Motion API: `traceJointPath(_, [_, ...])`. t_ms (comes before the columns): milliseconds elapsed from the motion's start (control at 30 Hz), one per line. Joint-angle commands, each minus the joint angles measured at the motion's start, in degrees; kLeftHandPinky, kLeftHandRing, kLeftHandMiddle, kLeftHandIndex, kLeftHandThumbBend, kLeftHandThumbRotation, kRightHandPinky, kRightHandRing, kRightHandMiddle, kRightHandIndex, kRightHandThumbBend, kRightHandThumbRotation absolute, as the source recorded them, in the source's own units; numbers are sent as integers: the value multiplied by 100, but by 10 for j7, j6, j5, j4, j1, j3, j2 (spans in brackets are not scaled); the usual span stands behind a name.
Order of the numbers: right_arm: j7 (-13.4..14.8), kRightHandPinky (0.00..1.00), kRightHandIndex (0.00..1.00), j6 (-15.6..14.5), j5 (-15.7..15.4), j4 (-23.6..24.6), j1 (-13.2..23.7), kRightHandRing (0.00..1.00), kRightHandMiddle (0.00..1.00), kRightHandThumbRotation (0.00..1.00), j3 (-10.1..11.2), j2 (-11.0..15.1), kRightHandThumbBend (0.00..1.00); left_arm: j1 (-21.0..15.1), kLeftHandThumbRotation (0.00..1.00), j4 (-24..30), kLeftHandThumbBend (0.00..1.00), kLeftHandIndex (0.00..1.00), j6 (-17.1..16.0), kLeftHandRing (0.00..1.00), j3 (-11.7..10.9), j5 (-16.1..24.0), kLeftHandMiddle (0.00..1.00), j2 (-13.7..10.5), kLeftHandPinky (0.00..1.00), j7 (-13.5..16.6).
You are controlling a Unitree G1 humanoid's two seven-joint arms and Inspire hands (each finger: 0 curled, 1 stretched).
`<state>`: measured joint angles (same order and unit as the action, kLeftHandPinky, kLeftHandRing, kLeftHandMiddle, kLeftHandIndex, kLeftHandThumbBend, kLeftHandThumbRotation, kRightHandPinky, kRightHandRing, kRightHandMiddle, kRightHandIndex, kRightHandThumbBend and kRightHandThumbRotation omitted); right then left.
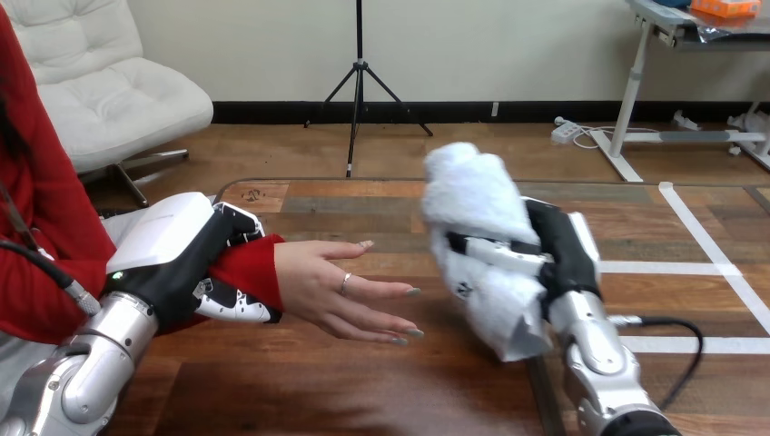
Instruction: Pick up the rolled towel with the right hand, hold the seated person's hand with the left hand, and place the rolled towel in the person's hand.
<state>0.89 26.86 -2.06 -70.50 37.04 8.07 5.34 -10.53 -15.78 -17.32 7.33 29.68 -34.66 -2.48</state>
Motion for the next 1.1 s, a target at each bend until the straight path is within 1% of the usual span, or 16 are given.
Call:
traceJointPath(0, [6,33,43,8,-1,14,102,36,41,0,-8,-16,78,-81,0,71,74,36,-26,33,-41,-29,37,10,29,31])
traceJointPath(433, [3,32,44,15,-2,15,107,35,41,0,-15,-33,79,-92,0,62,74,36,-31,32,-41,-31,37,10,29,31])
traceJointPath(533, [2,32,43,20,-3,17,106,35,41,0,-17,-38,79,-94,0,61,74,36,-30,32,-40,-30,37,10,29,31])
traceJointPath(633, [0,31,43,18,-3,20,106,35,40,0,-19,-43,80,-95,0,62,74,36,-27,32,-40,-28,37,11,29,31])
traceJointPath(1067, [-9,31,43,42,-5,35,98,35,40,0,-33,-58,81,-104,0,57,75,36,-30,33,-42,-29,37,11,29,33])
